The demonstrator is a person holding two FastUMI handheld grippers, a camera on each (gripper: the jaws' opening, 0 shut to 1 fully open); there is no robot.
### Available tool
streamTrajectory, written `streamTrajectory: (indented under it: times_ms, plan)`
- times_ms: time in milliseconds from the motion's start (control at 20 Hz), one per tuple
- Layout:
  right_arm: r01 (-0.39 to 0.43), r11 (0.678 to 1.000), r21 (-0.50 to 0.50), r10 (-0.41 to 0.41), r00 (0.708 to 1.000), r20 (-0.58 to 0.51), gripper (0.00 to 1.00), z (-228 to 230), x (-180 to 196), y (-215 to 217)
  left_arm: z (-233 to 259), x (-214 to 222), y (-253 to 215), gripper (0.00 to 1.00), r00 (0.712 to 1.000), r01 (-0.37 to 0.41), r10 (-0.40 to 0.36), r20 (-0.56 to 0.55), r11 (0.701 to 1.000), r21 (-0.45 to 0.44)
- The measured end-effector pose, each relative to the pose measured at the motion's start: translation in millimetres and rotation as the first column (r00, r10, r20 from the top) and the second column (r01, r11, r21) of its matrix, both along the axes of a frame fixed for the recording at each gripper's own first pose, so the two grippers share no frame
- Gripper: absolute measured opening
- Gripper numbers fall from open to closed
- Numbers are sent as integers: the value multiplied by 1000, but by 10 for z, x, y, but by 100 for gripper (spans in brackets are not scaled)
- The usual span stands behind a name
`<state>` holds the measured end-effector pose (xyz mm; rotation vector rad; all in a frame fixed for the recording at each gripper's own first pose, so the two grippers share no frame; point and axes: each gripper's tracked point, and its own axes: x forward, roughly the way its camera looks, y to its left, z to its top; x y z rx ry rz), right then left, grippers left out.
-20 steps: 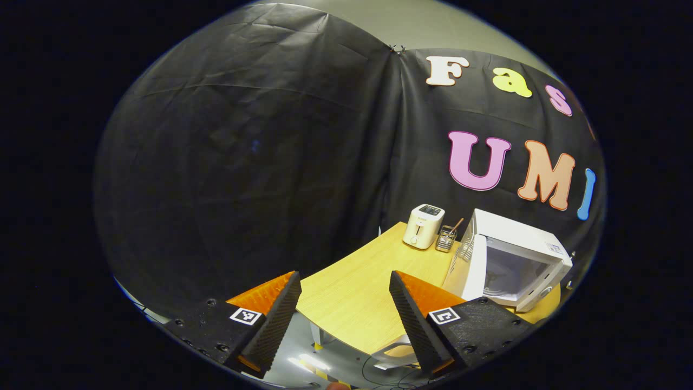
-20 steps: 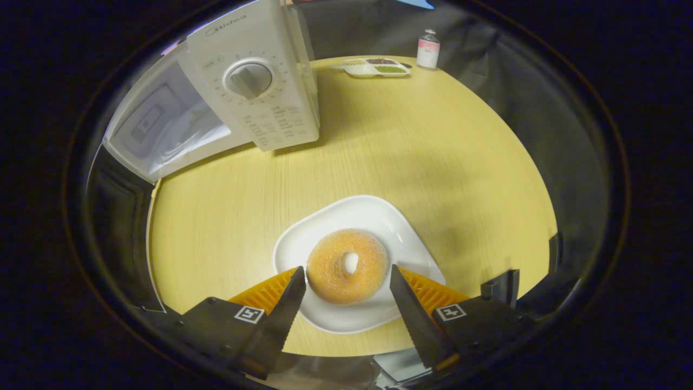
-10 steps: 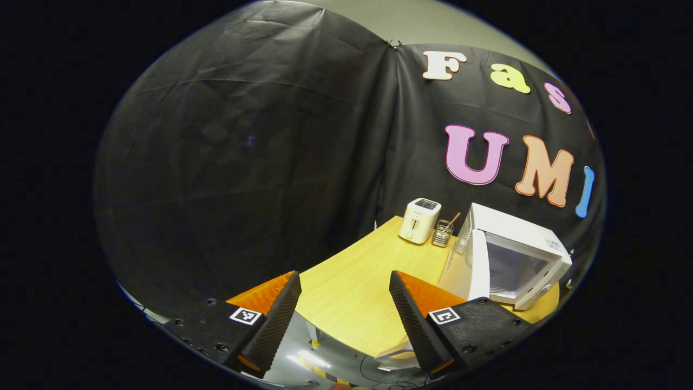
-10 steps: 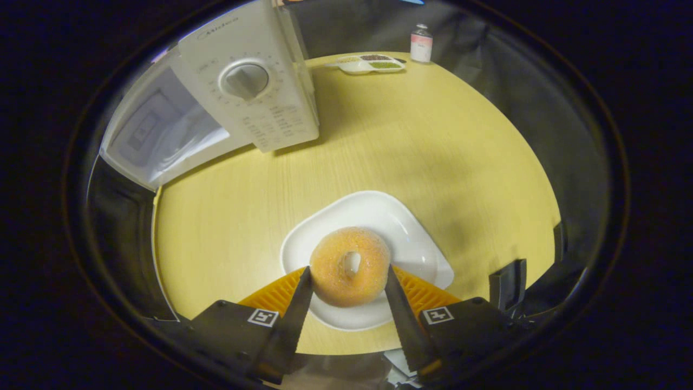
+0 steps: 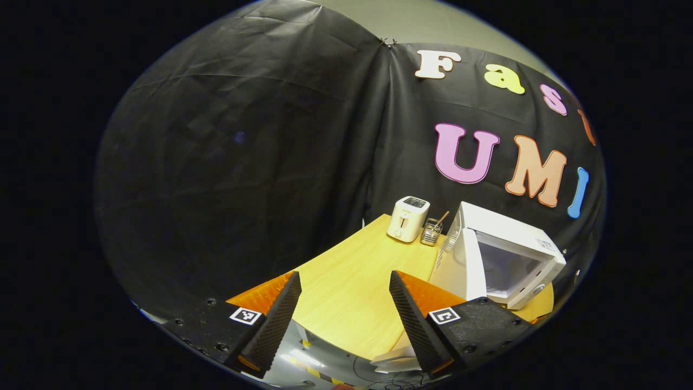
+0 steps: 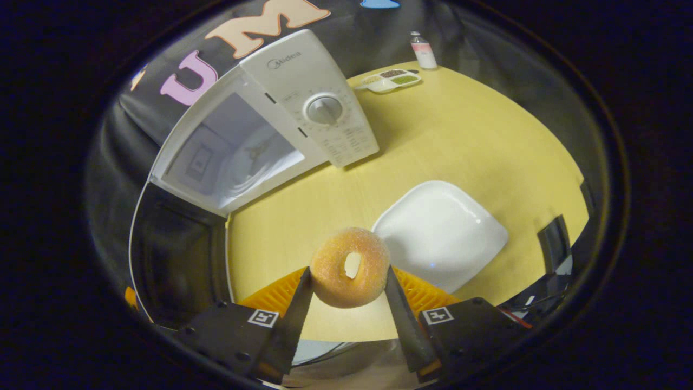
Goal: Open the microwave oven with the left hand, put the food in, and close the microwave oven.
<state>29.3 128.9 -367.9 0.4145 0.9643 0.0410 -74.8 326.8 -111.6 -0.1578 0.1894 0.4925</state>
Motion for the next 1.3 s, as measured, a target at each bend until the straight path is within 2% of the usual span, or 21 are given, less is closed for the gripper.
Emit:
streamTrajectory:
  times_ms: [200, 400, 600, 700, 750, 1000, 1050, 1300]
  plan:
    - [2, 988, 156, -17, 996, 92, 81, 169, 135, 523, -91, 6, -69, 96, 1000, 26, -26, -2, 999, -42]
    - [-14, 963, 271, -45, 977, 211, 80, 348, 366, 1012, -181, 0, -130, 97, 999, 49, -50, -16, 997, -67]
    - [-22, 951, 308, -58, 967, 248, 80, 372, 567, 1393, -242, -33, -178, 97, 997, 66, -69, -33, 995, -79]
    - [11, 945, 328, -105, 957, 270, 80, 388, 747, 1512, -263, -42, -175, 97, 996, 71, -75, -43, 994, -78]
    - [25, 945, 326, -127, 947, 295, 74, 415, 842, 1547, -277, -56, -169, 96, 995, 73, -77, -56, 994, -76]
    - [106, 938, 330, -220, 917, 332, 74, 387, 1312, 1682, -300, -70, -145, 97, 990, 93, -98, -101, 994, -50]
    - [126, 934, 333, -243, 910, 337, 74, 371, 1429, 1691, -305, -57, -152, 99, 989, 98, -102, -107, 994, -46]
    - [210, 925, 315, -328, 861, 389, 73, 384, 1907, 1651, -353, 56, -187, 96, 985, 113, -119, -128, 992, -58]
